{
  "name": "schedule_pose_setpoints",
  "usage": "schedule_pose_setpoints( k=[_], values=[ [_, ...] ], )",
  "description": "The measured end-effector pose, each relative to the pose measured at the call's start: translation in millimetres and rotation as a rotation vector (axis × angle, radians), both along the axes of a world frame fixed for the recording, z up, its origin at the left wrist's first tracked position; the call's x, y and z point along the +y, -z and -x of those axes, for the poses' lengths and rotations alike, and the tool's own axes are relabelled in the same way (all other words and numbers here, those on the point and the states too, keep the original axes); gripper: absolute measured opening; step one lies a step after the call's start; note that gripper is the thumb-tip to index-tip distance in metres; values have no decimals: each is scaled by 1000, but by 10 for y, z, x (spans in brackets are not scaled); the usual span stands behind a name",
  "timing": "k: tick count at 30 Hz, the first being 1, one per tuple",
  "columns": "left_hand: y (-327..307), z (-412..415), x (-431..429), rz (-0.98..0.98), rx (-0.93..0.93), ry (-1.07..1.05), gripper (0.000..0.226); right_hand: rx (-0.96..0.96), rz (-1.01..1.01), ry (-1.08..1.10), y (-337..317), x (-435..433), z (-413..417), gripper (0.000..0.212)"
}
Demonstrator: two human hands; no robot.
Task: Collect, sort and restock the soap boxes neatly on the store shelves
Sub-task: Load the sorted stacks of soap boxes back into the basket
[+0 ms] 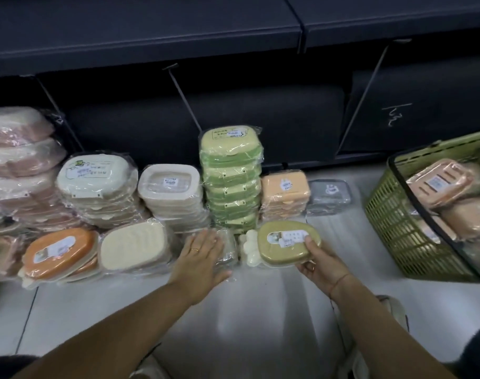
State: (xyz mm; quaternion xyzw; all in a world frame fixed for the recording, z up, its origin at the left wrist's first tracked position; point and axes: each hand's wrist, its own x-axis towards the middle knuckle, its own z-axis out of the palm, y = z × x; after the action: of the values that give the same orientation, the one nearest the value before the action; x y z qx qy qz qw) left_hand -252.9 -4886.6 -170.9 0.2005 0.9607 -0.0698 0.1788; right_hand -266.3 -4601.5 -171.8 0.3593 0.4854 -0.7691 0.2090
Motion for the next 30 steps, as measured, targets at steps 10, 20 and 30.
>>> schedule_pose_setpoints(
  k=[10, 20, 30],
  values=[
    [335, -92, -57, -90, -57, -175, 81, -41, -357, -39, 500, -78, 224, 57],
    [198, 94, 194, -198, -65, -248, 94, -94, -832, -521, 55, 62, 408, 84],
    [-1020, 1077, 2341, -676, 90, -30, 98, 252, -962, -899, -1583, 1676, 1361, 45]
  ],
)
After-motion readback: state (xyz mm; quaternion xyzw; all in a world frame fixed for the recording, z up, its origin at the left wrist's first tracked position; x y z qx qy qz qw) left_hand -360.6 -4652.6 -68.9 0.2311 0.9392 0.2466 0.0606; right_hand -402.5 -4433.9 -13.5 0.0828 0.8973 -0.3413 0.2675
